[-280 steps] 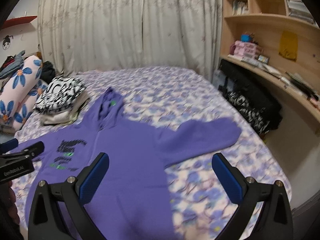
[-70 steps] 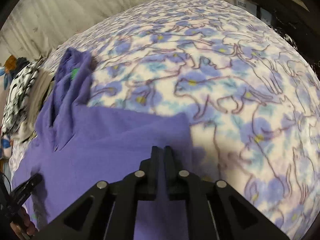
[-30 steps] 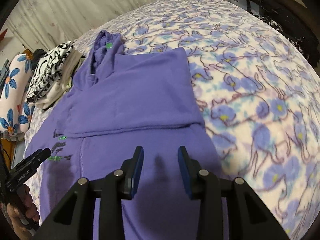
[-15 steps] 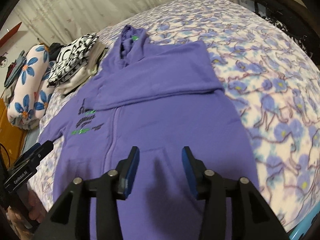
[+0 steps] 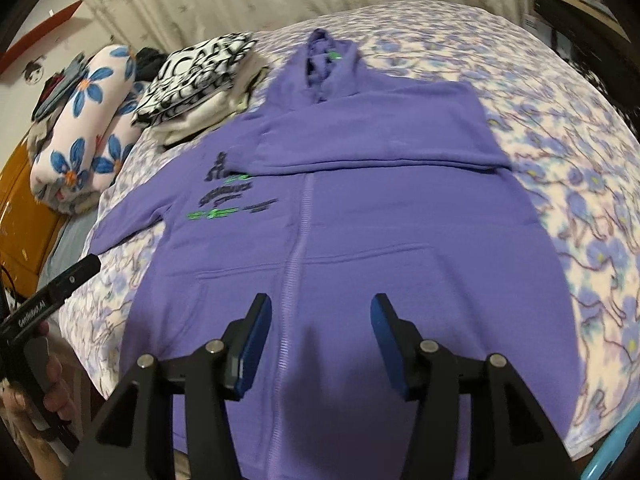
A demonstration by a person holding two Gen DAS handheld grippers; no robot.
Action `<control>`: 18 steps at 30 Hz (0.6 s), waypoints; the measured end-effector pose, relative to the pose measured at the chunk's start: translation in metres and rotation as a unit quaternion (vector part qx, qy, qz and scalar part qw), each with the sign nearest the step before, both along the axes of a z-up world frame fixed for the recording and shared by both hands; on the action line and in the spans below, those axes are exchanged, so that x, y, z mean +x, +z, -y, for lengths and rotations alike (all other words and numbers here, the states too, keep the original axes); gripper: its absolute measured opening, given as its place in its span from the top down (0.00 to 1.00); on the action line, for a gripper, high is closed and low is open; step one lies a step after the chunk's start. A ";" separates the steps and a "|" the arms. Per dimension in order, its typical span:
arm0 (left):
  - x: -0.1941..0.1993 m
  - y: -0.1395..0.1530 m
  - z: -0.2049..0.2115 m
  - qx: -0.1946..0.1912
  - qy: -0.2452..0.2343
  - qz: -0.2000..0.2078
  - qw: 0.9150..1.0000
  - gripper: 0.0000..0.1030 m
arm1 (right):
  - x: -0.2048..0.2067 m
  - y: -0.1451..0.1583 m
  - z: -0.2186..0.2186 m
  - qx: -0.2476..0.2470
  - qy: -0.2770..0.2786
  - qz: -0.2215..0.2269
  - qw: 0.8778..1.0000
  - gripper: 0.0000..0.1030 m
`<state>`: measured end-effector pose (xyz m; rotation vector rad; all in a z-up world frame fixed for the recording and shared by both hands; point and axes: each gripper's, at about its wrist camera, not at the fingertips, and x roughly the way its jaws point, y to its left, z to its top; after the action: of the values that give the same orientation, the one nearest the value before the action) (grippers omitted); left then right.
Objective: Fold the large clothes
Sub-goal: 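Grasp the other hoodie sleeve cuff with the left tool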
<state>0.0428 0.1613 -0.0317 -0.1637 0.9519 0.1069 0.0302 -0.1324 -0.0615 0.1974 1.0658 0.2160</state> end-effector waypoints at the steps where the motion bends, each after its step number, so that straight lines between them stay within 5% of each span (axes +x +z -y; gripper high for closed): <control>1: 0.001 -0.001 -0.008 -0.001 0.006 0.000 1.000 0.08 | 0.002 0.000 -0.007 0.001 0.004 0.003 1.000 0.50; 18: 0.019 -0.053 -0.126 -0.058 0.107 -0.019 0.992 0.08 | 0.045 -0.009 -0.119 -0.008 0.088 0.031 0.996 0.50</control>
<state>0.0614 0.2873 -0.0843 -0.3727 0.9781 0.2535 0.0753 -0.0133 -0.0706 0.0816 1.0226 0.3703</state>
